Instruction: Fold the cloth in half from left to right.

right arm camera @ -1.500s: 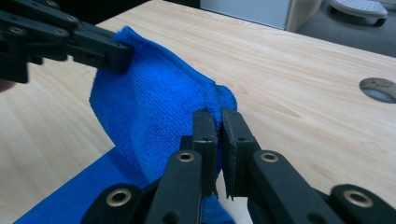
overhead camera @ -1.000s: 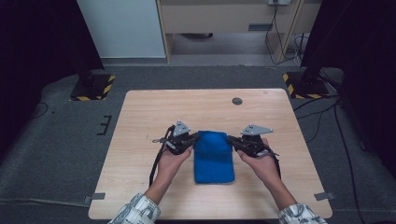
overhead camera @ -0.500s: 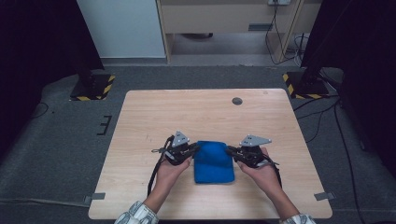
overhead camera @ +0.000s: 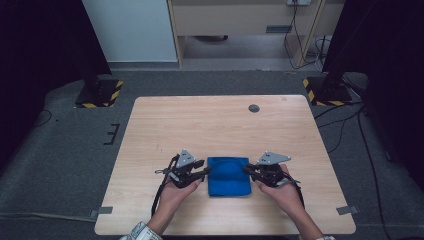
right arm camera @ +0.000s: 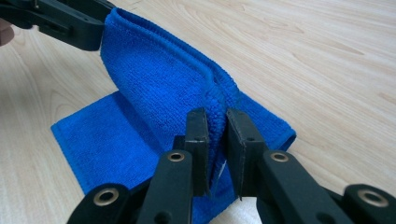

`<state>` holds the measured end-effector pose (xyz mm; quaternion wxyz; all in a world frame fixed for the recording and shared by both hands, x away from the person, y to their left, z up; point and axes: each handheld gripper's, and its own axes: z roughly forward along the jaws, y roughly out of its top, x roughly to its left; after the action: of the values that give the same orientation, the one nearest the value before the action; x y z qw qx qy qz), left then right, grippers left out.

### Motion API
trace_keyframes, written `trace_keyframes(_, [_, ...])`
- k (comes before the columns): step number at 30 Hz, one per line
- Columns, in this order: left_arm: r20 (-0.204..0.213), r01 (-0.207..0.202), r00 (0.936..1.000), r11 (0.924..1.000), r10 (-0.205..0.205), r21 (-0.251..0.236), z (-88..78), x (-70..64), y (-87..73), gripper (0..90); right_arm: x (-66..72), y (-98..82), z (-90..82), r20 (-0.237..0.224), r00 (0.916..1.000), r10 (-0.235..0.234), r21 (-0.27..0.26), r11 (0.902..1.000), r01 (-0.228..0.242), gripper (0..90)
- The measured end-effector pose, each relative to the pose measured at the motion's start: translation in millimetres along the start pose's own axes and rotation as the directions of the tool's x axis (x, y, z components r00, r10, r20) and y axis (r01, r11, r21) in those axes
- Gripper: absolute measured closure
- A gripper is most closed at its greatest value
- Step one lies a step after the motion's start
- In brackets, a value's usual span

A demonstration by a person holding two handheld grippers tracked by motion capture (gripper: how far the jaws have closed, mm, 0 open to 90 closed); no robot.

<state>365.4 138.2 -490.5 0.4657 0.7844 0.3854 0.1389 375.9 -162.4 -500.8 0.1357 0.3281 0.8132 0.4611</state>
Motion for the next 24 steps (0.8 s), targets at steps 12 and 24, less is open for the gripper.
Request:
trace_keyframes(12, [-0.069,0.053,0.996,0.9961,-0.057,-0.071,-4.0,14.4,2.4,55.4,3.7,-6.8,-3.8,-0.017,0.9997,-0.017,0.017,0.9997,0.017,79.0])
trace_keyframes(24, [-0.033,0.043,0.9985,0.9991,-0.043,-0.006,10.9,-3.2,-9.3,50.9,10.6,-8.7,-22.0,0.006,0.9991,-0.043,0.039,0.9983,0.043,69.6])
